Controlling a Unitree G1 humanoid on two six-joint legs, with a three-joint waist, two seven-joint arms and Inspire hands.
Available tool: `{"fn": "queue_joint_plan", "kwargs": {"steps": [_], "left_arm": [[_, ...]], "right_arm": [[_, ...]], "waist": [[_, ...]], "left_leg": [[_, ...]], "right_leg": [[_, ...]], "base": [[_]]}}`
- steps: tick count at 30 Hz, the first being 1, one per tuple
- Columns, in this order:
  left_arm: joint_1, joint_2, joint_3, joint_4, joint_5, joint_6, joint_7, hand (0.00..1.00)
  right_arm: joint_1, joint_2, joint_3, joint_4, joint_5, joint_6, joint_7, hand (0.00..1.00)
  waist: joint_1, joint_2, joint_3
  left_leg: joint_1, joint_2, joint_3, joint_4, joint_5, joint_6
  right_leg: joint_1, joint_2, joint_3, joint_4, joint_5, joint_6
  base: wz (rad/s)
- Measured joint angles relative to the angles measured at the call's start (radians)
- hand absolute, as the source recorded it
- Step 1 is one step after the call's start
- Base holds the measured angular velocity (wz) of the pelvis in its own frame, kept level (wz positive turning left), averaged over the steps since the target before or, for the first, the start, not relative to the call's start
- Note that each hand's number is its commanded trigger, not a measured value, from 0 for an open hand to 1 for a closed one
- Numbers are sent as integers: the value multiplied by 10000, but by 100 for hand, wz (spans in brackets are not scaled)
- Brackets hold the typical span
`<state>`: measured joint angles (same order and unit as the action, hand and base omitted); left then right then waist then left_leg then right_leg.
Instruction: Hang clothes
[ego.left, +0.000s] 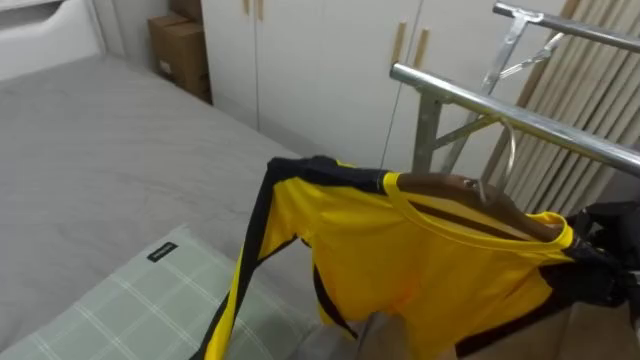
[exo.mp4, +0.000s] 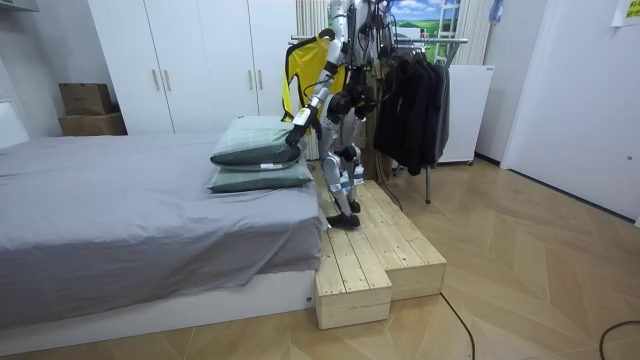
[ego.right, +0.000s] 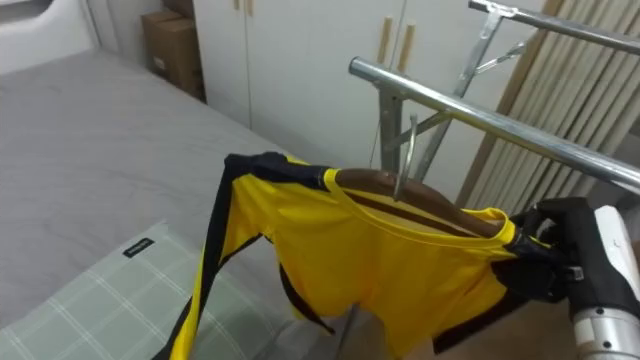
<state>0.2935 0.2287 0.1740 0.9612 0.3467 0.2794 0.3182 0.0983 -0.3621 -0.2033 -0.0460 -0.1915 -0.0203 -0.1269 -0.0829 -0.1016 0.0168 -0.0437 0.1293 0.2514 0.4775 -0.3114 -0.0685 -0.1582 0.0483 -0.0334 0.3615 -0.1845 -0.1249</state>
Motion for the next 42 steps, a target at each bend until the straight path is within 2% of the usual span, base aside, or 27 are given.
{"fn": "queue_joint_plan", "kwargs": {"steps": [1,3,4,5,7,8,10,12,14,16,17,18,19,20,21,22,23,24,25,26,27,28,29,30,33,37,42], "left_arm": [[1,-14,0,0,0,41,67,0],[41,-249,395,3,-6,87,387,0],[49,-318,523,4,-17,103,473,0],[70,-414,590,4,-51,217,650,0],[69,-451,591,3,-245,293,806,0],[69,-463,594,3,-318,376,927,0],[67,-527,594,3,-321,482,1078,0],[66,-607,594,3,-320,486,1142,0],[67,-659,582,2,-317,486,1123,0],[68,-705,567,10,-316,486,1101,0],[69,-750,569,35,-316,486,1085,0],[69,-784,574,44,-318,509,1062,0],[64,-806,573,54,-318,523,1053,0],[51,-881,561,56,-314,526,1025,0],[91,-929,557,66,-317,526,994,0],[183,-925,508,68,-313,525,890,0],[215,-822,591,67,-307,526,843,0],[220,-1021,937,109,-314,591,802,0],[220,-1164,1124,110,-318,649,800,0],[226,-1238,1490,150,-392,731,784,0],[251,-1220,1852,199,-394,743,767,0],[299,-1204,1973,221,-394,744,768,0],[412,-1182,2094,220,-394,746,775,0],[483,-1188,2112,220,-394,750,813,0],[531,-1192,2132,220,-395,832,933,0],[583,-1191,2132,219,-403,850,1068,0],[613,-1164,2144,218,-400,849,1265,0]], "right_arm": [[-30,0,42,-4,6,4,0,100],[-34,-3,216,-215,-18,98,9,100],[-16,-3,225,-262,-17,103,9,100],[-10,-6,231,-280,-14,132,-18,100],[-8,-17,232,-279,-34,270,-78,100],[-5,-22,231,-280,-64,347,-85,100],[-8,-46,204,-269,68,351,-140,100],[2,-33,147,-272,235,353,-175,100],[2,-23,65,-269,225,363,-175,100],[-13,-24,52,-278,235,366,-175,100],[-8,-24,52,-276,276,427,-165,100],[-12,-25,45,-276,313,485,-157,100],[-9,-31,25,-285,347,494,-158,100],[-2,-67,-35,-290,386,550,-216,100],[21,-98,-52,-282,392,600,-261,100],[82,-101,-45,-267,439,639,-448,100],[-64,-96,100,-279,610,614,-579,100],[-304,-93,269,-257,722,604,-520,100],[-335,-94,273,-270,727,602,-517,100],[-324,-83,260,-267,787,604,-520,100],[-296,-98,165,-260,800,640,-555,100],[-293,-101,115,-261,799,652,-590,100],[-296,-112,-6,-268,779,653,-671,100],[-297,-109,-112,-254,766,660,-678,100],[-277,-109,-169,-358,612,665,-583,100],[-280,-110,-168,-671,326,669,-433,100],[-366,-110,-154,-860,-118,675,-210,100]], "waist": [[10,0,0],[48,97,-3],[43,128,0],[25,205,4],[-76,296,-2],[-86,296,1],[-308,306,5],[-518,332,-2],[-493,382,-2],[-405,383,-2],[-289,415,12],[-181,480,10],[-96,612,15],[142,663,94],[159,653,96],[237,522,59],[376,-9,138],[383,122,120],[391,321,110],[314,477,112],[176,483,110],[112,464,111],[41,519,58],[50,448,101],[-25,282,77],[2,196,77],[128,178,83]], "left_leg": [[-31,-132,-234,-359,36,29],[-104,-514,-769,-1479,220,82],[-154,-588,-928,-1590,327,72],[-248,-731,-1056,-1726,440,137],[-404,-836,-1210,-1801,539,299],[-408,-876,-1220,-1859,649,361],[-441,-865,-980,-1935,783,457],[-455,-616,-100,-2169,959,542],[-284,-516,496,-2651,1207,577],[-100,-462,1144,-3039,1508,595],[33,-340,1662,-3136,1670,606],[111,-30,2274,-3153,1764,615],[156,247,2817,-3099,1848,546],[402,491,3793,-2995,1917,379],[611,479,4121,-2983,1876,327],[1076,449,4864,-2692,1706,155],[1056,217,5078,-1777,1324,26],[763,353,4706,-1232,1065,43],[658,298,4018,-1275,993,76],[506,34,2805,-1640,913,180],[465,-420,1887,-2079,960,257],[494,-596,1694,-2335,1000,336],[624,-693,1665,-2747,1076,507],[673,-678,1566,-2918,1114,458],[690,-649,1597,-2920,1031,402],[740,-629,1694,-2987,1014,403],[862,-437,1720,-2985,1016,342]], "right_leg": [[-6,96,347,-94,108,28],[-59,443,1519,-396,518,125],[-106,517,1746,-393,603,127],[-197,683,2128,-367,673,211],[-343,912,2534,-329,770,332],[-394,1025,2837,-360,852,413],[-439,1092,3079,-594,970,598],[-387,1138,3506,-1161,1132,854],[-257,1135,3883,-1740,1195,955],[-346,1067,3869,-1902,1292,1108],[-363,1063,3894,-1933,1322,1155],[-397,1037,3718,-1974,1404,1298],[-517,897,3232,-1673,1367,1256],[-980,92,1133,62,728,972],[-1041,-451,464,964,282,1076],[-1047,-1422,-3,2327,-519,1584],[-1075,-1964,721,2393,-997,2316],[-1175,-1452,1433,2338,-1214,1943],[-1103,-1119,1704,2049,-1047,1873],[-811,-624,2328,1369,-633,1593],[-682,-438,2533,786,-184,1356],[-649,-369,2595,548,-9,1306],[-674,-236,2661,192,249,1306],[-737,-95,2621,-44,429,1313],[-666,-101,2497,-278,530,1316],[-599,-34,2614,-394,604,1326],[-255,138,2709,-864,857,1251]], "base": [[-110],[-125],[-120],[-88],[-86],[-74],[-32],[-7],[-20],[-35],[-48],[-47],[-44],[-21],[-4],[0],[-34],[-63],[-84],[-76],[-66],[-47],[-37],[-31],[-11],[-4],[-3]]}}
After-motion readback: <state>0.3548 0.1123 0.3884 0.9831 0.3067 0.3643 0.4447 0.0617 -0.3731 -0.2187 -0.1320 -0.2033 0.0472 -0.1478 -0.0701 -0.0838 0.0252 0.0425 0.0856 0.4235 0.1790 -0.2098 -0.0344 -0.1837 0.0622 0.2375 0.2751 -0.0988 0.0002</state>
